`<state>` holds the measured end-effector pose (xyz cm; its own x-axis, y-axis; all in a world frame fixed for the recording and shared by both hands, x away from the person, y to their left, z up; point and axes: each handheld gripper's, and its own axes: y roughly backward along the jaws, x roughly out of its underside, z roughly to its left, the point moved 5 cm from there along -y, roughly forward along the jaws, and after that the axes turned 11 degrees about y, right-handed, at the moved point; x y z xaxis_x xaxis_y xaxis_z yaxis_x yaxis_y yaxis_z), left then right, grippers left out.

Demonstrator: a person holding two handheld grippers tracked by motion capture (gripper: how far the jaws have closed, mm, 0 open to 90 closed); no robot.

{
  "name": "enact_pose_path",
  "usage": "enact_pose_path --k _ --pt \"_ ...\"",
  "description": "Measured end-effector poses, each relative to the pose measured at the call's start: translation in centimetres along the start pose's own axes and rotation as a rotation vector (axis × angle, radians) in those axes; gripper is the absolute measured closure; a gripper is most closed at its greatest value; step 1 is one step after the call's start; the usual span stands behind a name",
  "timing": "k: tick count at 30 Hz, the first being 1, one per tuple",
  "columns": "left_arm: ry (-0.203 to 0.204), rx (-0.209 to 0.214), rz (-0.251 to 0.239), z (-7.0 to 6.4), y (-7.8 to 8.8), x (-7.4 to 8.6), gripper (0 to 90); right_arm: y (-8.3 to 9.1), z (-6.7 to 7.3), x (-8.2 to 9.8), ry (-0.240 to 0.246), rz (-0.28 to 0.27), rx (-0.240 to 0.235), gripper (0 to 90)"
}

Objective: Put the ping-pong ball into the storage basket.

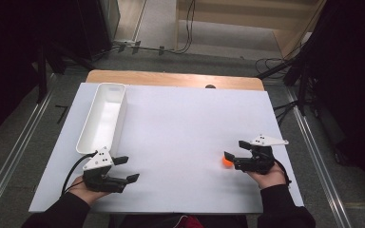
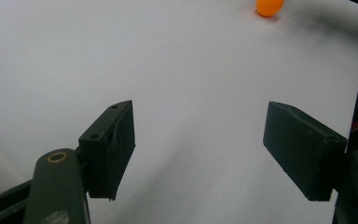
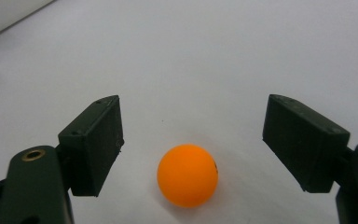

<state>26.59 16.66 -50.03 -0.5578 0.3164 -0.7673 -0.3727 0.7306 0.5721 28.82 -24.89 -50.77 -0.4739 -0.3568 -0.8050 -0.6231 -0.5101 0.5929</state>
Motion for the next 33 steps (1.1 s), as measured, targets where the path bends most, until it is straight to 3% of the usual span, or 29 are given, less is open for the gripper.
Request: enact_pose_path --k 8,26,33 --pt "0.0 -0.001 -0.004 0.0 0.0 0.0 25.3 -0.4 0.0 0.4 0.013 0.01 -0.015 18.9" --pt "-0.014 -0.01 0.003 0.0 0.0 0.0 25.3 -1.0 0.1 1.4 -0.03 0.047 -0.045 18.9" --pt "-0.015 -0.009 0.007 -0.1 0.0 0.1 25.3 -1.2 0.0 1.7 -0.024 0.063 -0.041 18.9"
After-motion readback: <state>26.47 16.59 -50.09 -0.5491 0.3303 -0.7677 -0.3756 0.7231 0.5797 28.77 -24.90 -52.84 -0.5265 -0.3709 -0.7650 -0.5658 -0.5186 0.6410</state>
